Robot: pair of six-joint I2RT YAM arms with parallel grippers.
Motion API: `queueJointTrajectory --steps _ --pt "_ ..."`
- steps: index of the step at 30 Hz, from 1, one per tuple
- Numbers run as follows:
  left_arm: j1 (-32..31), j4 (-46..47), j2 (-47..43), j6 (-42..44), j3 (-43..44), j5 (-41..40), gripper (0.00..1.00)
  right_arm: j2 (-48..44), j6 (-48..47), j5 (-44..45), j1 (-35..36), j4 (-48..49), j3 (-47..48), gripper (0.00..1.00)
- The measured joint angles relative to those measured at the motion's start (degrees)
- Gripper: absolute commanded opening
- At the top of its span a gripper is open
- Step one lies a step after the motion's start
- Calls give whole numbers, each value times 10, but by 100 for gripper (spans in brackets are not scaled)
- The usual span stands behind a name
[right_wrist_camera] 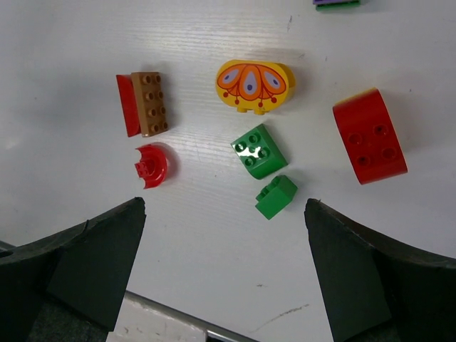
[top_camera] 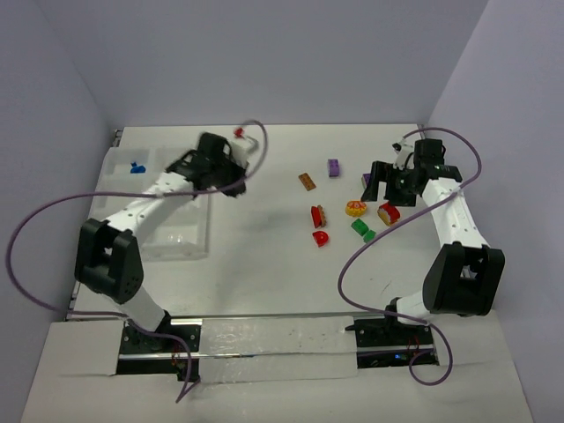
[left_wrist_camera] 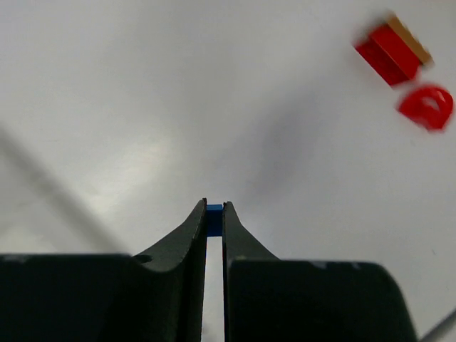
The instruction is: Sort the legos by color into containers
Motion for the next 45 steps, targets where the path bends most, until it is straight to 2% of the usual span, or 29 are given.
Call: queueJointTrajectory --steps 5,9,11,14,20,24,27,29,31,33,37,39,40,42,45 --pt "218 -9 -7 8 108 34 0 2 0 7 34 1 14 100" --pt "372 -16 45 17 212 36 0 11 0 15 69 4 22 100" --pt "426 -13 88 25 256 30 0 18 0 20 85 8 23 100" --pt "473 -17 156 32 306 19 0 26 -1 32 111 9 23 100" --pt "497 -31 265 43 352 -2 1 32 -4 41 141 11 24 100" --pt "497 -33 315 54 383 -17 7 44 -7 47 143 12 29 100" --pt "497 -31 335 59 397 -28 28 51 -9 49 143 12 30 100" --pt "497 -32 338 62 397 -35 32 53 -9 50 143 12 30 100" --pt "497 -31 338 65 398 -39 42 55 -11 50 143 12 30 100" --pt "497 -31 338 66 399 -43 47 57 -11 51 143 12 30 100" --pt "497 -30 338 67 399 -45 48 58 -12 51 145 12 30 100" --pt "497 -30 338 67 399 -44 43 58 -12 51 146 12 30 100" --pt "497 -31 338 67 399 -43 36 58 -12 51 147 12 30 100" --pt "497 -31 338 65 399 -39 29 58 -13 51 148 12 30 100" --pt "497 -31 338 61 398 -32 28 58 -13 51 149 12 30 100"
